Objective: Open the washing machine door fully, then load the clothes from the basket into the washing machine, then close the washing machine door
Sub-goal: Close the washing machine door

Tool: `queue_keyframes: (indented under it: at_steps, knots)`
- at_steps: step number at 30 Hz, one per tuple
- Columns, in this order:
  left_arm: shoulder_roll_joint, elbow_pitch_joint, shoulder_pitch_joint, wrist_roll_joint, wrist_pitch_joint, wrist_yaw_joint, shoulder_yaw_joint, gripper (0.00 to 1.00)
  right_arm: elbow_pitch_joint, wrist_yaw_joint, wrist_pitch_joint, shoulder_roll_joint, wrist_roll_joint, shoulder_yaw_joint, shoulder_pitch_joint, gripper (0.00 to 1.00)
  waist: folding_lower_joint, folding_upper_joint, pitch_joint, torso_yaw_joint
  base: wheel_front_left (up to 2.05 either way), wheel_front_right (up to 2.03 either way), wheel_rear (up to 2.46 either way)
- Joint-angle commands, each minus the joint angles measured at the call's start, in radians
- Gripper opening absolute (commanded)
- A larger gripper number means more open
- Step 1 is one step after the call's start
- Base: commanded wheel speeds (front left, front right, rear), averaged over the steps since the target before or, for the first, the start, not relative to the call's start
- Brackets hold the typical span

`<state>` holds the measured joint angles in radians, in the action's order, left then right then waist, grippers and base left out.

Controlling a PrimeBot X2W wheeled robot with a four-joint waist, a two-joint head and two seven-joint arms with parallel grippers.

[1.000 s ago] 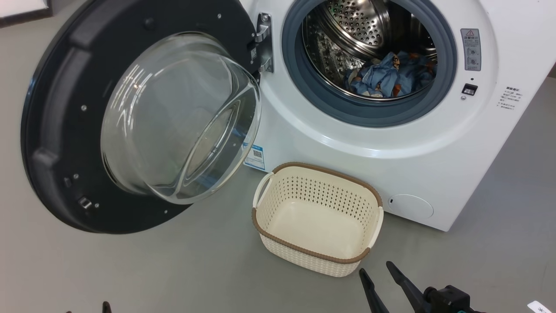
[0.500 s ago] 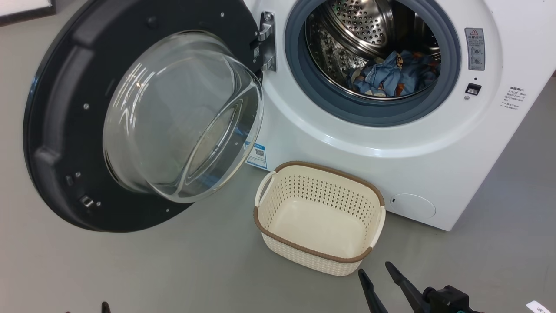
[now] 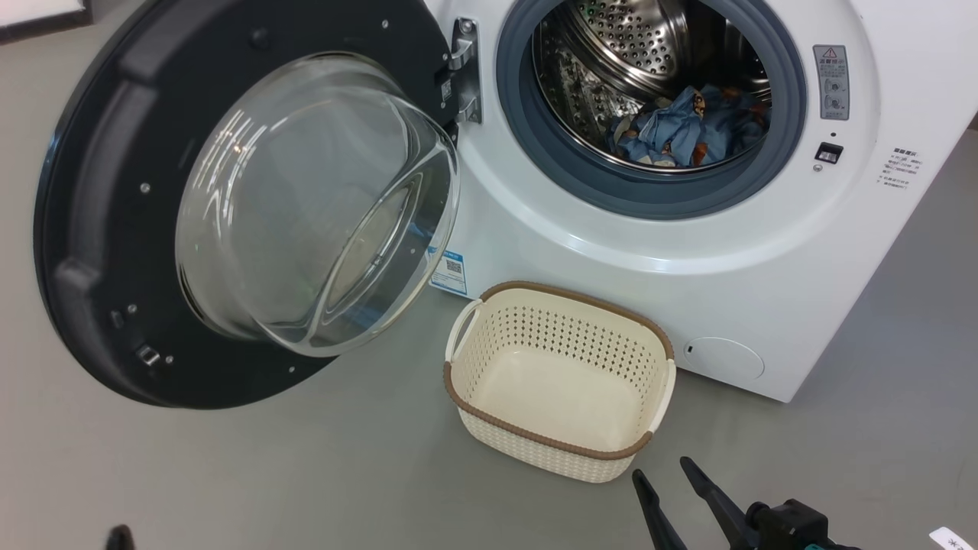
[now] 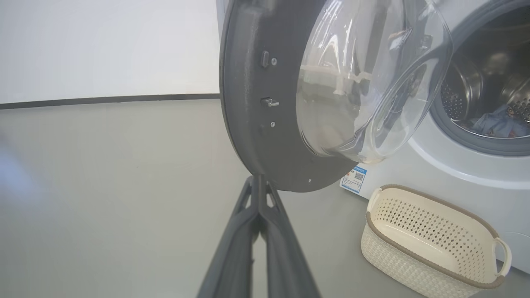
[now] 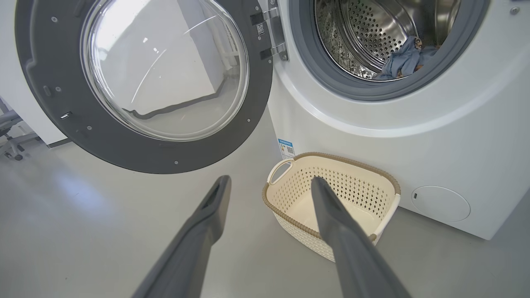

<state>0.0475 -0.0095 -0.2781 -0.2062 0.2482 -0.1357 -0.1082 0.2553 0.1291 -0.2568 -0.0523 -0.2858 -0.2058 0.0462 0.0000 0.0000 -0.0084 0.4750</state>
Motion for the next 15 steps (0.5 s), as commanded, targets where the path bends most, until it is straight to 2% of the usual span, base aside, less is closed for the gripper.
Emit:
queue_keyframes:
  at_steps: [1,4,7,15]
  knots:
    - [0.004,-0.045,0.062,-0.026,0.014,0.005,-0.066,0.0,-0.029,0.002,-0.005,0.002,0.011,-0.015,-0.024,1.0,0.0,0.0,0.0,0.001,0.0,0.0,0.0]
    - [0.01,-0.06,0.079,-0.058,0.014,0.014,-0.1,0.0,-0.031,0.002,-0.005,0.002,0.012,-0.013,-0.021,1.0,0.0,0.0,0.0,0.001,0.0,0.0,0.0]
    - [0.06,-0.079,0.115,-0.07,0.014,0.039,-0.135,0.0,-0.033,0.002,-0.005,0.002,0.013,-0.009,-0.015,1.0,0.0,0.0,-0.002,0.003,0.0,0.0,0.0]
    - [0.238,-0.068,0.298,-0.204,-0.032,0.094,-0.291,0.0,-0.033,0.002,-0.005,0.002,0.02,-0.011,-0.002,1.0,0.0,0.0,-0.017,-0.003,0.0,0.0,0.0]
